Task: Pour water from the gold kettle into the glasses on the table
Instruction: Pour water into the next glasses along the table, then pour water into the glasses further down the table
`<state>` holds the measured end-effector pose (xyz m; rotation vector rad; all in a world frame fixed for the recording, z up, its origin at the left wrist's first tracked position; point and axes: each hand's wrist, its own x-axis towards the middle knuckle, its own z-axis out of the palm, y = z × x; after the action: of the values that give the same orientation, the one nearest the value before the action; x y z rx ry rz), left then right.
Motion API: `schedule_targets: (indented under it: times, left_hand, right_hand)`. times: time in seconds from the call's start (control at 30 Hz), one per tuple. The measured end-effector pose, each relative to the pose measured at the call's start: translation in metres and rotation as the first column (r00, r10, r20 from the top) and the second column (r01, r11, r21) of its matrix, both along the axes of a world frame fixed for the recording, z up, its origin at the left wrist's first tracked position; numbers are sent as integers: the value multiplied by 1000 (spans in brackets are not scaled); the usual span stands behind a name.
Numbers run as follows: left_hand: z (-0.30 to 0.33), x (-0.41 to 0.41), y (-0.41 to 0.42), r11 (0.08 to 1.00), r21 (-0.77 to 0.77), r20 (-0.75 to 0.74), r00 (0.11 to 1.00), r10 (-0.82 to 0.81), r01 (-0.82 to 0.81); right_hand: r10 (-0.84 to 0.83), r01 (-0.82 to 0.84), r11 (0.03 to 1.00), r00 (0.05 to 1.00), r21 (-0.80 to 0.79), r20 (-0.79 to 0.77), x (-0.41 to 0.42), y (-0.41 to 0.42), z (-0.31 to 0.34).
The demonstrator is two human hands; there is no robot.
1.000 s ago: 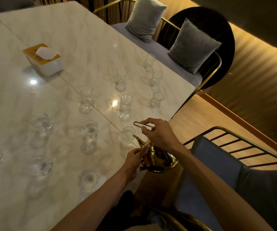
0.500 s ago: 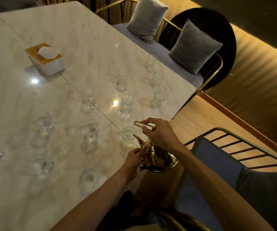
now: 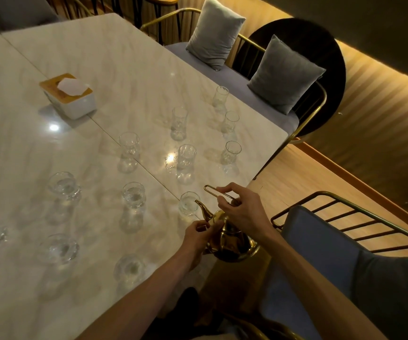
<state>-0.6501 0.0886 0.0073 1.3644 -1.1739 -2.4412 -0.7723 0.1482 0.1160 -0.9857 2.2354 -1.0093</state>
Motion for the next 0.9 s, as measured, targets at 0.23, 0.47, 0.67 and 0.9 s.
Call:
schedule_targets:
  times: [0.23, 0.47, 0.67, 0.9]
  left_hand:
    - [12, -4, 5, 983, -183, 21, 1000, -13, 16]
    - [10, -9, 3, 914, -400, 63, 997, -39, 61]
    - [33, -17, -13, 865, -501, 24, 999, 45, -27]
    - [76, -23, -47, 826, -537, -69, 984, 162, -174]
  right_hand:
    - [-85, 99, 986, 991, -137, 105, -8, 26, -9]
    - [-118, 159, 938, 982, -308, 147, -16, 35, 0]
    - [-89, 150, 882, 984, -447, 154, -25, 20, 15]
    - [-30, 113, 804, 988, -584, 150, -31, -17, 54]
